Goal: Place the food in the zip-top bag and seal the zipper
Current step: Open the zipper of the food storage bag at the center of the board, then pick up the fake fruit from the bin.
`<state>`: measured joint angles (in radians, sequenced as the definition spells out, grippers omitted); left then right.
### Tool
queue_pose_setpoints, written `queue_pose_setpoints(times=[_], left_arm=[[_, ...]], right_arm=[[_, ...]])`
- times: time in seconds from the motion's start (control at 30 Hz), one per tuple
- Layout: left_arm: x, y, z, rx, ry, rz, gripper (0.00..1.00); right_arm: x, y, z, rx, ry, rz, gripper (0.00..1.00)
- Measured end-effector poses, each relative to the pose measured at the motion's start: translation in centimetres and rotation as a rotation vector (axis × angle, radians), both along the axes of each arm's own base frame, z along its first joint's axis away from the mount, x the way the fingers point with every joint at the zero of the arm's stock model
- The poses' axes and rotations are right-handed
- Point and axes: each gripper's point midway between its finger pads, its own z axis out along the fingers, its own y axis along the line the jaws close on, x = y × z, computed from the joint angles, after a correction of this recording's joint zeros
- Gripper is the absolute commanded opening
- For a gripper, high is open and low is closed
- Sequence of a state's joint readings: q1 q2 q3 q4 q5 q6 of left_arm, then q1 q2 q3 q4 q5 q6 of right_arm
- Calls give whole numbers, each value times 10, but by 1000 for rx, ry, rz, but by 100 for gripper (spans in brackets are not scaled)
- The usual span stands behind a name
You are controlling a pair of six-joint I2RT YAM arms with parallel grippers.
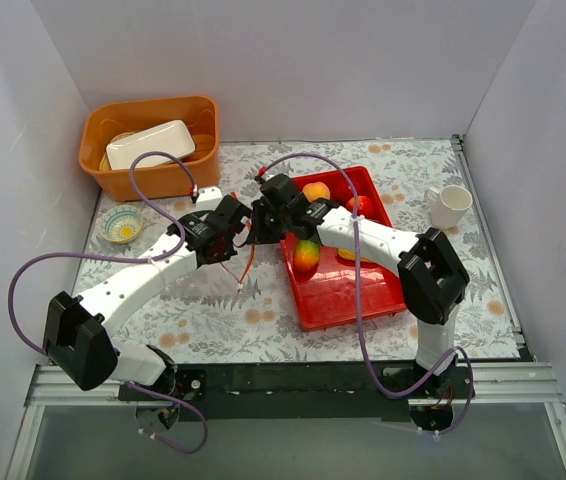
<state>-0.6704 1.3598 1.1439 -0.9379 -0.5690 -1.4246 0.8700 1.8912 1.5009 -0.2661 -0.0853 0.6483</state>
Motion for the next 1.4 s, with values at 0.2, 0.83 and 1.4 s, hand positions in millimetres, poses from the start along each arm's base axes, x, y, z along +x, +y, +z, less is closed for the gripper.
queue_pose_setpoints(times=[0.2,0.83,1.4], left_arm=[[0,15,23,51,-36,40,0],[9,1,16,0,-53,11,0],[14,-19,8,-79,-53,-48,0]], right_arm=[[4,-3,-15,-59,20,-23,1],[18,-46,44,-30,-126,-35,67],[84,-239,-28,-432,-121,-250,76]])
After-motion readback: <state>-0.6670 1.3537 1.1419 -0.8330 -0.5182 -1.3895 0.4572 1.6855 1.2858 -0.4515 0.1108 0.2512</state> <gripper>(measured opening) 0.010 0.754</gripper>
